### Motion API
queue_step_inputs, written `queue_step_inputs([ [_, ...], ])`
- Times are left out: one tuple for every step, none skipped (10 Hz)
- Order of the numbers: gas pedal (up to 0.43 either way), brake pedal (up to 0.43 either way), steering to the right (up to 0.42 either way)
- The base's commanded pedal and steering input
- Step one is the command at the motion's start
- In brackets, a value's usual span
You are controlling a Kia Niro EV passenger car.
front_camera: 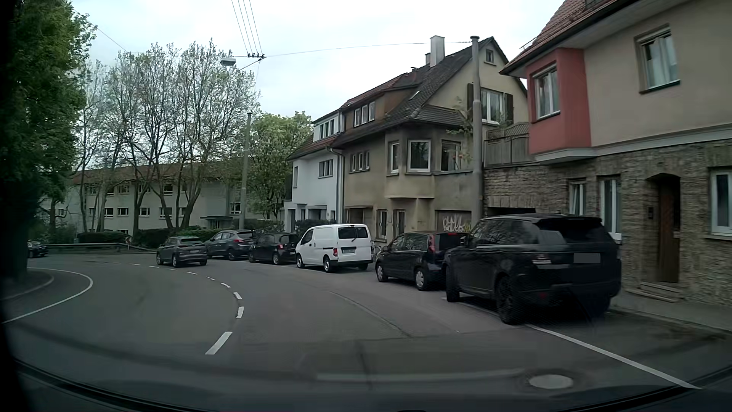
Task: Follow the waypoints while adhering to traffic rules and regulations
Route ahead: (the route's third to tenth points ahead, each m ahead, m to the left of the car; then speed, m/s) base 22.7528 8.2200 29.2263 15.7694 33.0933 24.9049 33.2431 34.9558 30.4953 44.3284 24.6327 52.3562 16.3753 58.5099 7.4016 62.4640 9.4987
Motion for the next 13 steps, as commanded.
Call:
queue_step_inputs([
  [0.000, 0.122, -0.103],
  [0.000, 0.116, -0.108],
  [0.000, 0.116, -0.111],
  [0.000, 0.104, -0.116],
  [0.000, 0.104, -0.121],
  [0.000, 0.091, -0.127],
  [0.000, 0.079, -0.133],
  [0.000, 0.024, -0.136],
  [0.000, 0.000, -0.139],
  [0.000, 0.000, -0.141],
  [0.000, 0.000, -0.145],
  [0.000, 0.000, -0.146],
  [0.000, 0.000, -0.147],
])
